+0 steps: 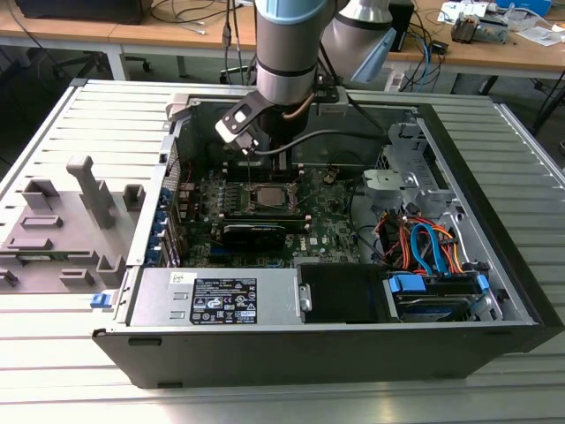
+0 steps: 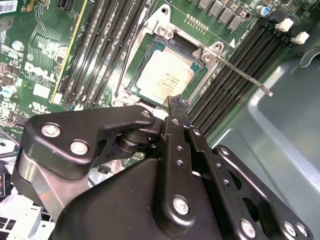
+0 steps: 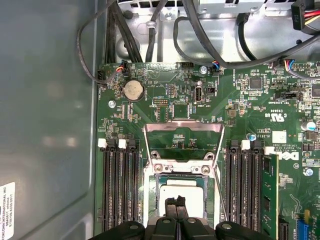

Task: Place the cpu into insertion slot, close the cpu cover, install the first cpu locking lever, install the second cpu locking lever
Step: 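Close the cpu cover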

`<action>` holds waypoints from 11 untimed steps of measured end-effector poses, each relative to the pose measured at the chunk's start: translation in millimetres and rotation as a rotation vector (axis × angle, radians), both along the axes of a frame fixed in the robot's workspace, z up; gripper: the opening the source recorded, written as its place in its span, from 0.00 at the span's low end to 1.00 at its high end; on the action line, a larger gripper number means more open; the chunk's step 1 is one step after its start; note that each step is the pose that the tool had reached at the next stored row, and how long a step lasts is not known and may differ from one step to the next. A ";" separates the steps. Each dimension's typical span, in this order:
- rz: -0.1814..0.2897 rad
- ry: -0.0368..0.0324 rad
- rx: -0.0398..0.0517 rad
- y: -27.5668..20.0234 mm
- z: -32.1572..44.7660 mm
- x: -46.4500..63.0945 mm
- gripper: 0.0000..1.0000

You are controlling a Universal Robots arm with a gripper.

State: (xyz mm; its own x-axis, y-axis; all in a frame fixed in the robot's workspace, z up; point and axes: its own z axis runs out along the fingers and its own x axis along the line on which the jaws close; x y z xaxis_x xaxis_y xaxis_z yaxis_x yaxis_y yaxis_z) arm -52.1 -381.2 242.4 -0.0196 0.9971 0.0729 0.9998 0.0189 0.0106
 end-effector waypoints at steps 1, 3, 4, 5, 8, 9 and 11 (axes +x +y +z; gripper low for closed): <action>0.000 0.0001 0.0001 0.0 0.9 0.2 0.11; 0.000 0.0006 0.0001 0.0 3.6 0.9 0.11; 0.000 0.0009 0.0001 0.0 5.3 1.3 0.11; 0.000 0.0014 0.0001 0.0 7.2 1.8 0.11; 0.000 0.0036 0.0002 0.0 10.7 3.5 0.11; 0.000 0.0044 0.0002 0.1 11.1 4.1 0.11; 0.000 0.0097 0.0003 0.0 12.4 7.9 0.11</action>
State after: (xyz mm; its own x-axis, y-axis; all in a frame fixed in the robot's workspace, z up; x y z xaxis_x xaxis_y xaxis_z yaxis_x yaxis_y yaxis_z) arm -44.2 -381.1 254.8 -0.0189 0.9971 0.0734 0.9998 0.0189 0.0009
